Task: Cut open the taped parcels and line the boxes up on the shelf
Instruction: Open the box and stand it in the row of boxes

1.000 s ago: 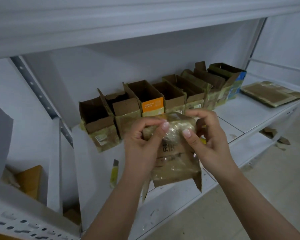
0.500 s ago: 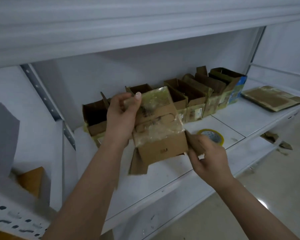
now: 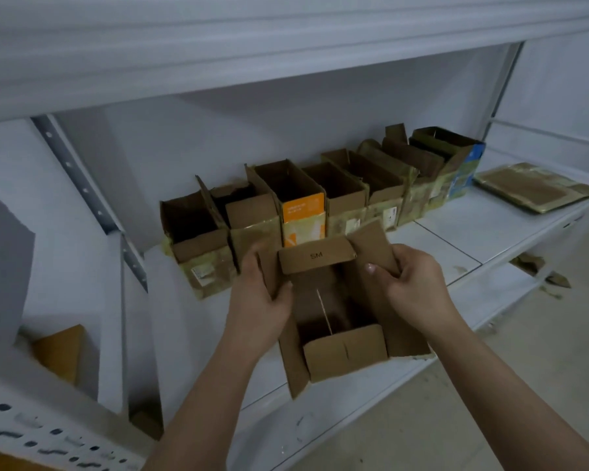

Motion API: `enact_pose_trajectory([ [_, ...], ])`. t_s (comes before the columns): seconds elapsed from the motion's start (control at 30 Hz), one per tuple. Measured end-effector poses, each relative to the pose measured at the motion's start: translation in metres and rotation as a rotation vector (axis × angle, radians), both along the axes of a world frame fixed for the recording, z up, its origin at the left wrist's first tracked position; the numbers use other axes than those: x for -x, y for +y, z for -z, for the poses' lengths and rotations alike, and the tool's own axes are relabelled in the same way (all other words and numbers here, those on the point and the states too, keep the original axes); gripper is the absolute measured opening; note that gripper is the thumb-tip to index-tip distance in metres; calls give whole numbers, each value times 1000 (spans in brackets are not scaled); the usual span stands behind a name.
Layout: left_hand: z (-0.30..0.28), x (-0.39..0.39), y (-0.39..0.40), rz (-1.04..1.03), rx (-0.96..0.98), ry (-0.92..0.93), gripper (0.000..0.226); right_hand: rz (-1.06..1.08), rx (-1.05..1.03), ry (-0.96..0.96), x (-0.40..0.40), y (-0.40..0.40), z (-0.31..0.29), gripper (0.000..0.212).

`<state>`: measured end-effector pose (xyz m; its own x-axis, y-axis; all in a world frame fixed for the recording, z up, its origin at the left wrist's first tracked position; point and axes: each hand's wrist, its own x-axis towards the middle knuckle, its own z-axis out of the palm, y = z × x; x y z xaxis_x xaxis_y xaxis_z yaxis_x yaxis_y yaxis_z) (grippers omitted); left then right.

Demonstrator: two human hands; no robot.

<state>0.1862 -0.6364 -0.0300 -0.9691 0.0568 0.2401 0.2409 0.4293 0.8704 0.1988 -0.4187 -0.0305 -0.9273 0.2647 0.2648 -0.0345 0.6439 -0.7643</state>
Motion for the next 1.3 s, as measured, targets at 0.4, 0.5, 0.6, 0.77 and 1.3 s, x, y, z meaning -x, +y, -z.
enact_pose_trajectory([
  [0.4,21,2,-17,22,12,-379,40,-127,-73,-329,24,-13,23,47],
  [0.5,25,-3,-18,-22,127,-296,41,-152,-191,-381,16,-15,17,43],
  [0.6,25,-1,-19,-48,162,-254,29,-182,-343,-429,6,-22,12,36],
  [0.77,15,4,-9,-64,207,-83,23,-98,-365,-347,-5,-21,6,21],
  [1.3,-29,21,207,108,41,203,26,166,-245,-71,-26,188,-21,30],
])
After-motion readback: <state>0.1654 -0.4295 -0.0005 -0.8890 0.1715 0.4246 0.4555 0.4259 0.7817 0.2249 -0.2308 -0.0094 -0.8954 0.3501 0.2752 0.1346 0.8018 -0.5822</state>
